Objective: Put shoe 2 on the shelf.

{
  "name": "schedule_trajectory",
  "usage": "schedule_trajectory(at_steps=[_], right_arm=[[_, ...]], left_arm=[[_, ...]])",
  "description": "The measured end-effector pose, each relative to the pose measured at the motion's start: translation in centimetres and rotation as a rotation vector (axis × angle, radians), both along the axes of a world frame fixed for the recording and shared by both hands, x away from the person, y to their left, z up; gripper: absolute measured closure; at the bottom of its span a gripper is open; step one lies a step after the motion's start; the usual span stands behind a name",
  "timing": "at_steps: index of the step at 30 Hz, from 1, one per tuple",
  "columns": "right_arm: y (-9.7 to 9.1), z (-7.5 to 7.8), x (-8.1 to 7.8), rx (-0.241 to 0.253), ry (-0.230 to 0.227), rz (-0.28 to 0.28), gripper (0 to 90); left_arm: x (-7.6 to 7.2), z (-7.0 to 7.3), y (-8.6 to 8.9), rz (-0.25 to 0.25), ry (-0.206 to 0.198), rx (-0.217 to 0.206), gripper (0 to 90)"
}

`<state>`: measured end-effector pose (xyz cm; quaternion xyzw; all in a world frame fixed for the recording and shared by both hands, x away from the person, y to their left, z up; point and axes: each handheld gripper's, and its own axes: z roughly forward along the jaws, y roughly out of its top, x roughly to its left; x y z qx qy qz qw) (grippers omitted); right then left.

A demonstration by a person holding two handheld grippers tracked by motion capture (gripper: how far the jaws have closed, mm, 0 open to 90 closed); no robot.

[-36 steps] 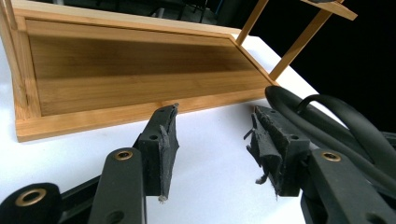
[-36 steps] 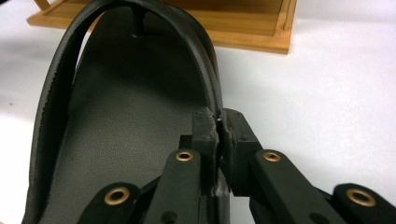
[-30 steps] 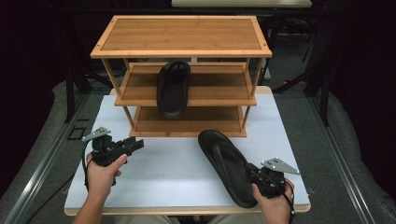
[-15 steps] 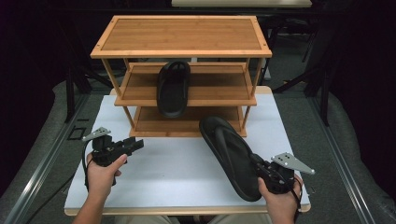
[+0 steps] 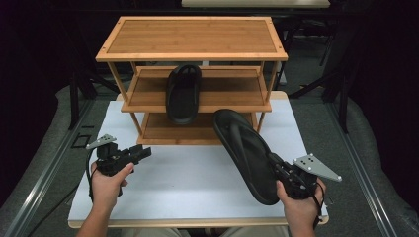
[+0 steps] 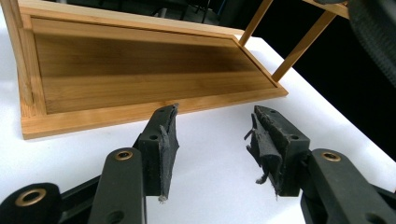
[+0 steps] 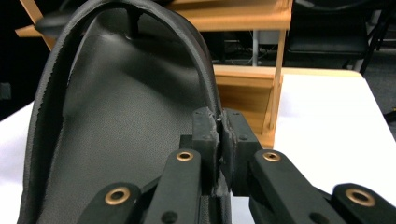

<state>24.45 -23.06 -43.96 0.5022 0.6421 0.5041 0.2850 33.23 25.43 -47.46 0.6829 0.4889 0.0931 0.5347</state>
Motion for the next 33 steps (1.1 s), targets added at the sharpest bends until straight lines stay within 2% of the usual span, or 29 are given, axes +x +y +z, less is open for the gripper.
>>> schedule_trajectory(at_steps=[9, 15, 22, 24, 33], right_arm=[[0.2, 2.4, 1.2, -0.017, -0.045, 0.0, 84.4], [0.5, 3.6, 2.3, -0.018, -0.051, -0.003, 84.4], [0.4, 4.3, 4.3, -0.01, -0.043, -0.016, 84.3], [0.6, 4.6, 5.3, -0.019, -0.047, -0.03, 84.3], [1.3, 5.5, 7.9, -0.031, -0.045, -0.028, 84.4]], left_arm=[[0.0, 0.0, 0.1, 0.003, -0.002, -0.004, 50.7], [0.0, 0.0, 0.1, 0.002, -0.002, -0.004, 50.6], [0.1, 0.0, 0.2, 0.004, 0.001, -0.007, 50.6], [0.1, -0.1, 0.2, 0.002, 0.001, -0.005, 50.6], [0.2, -0.2, 0.2, 0.003, 0.006, -0.003, 50.6]])
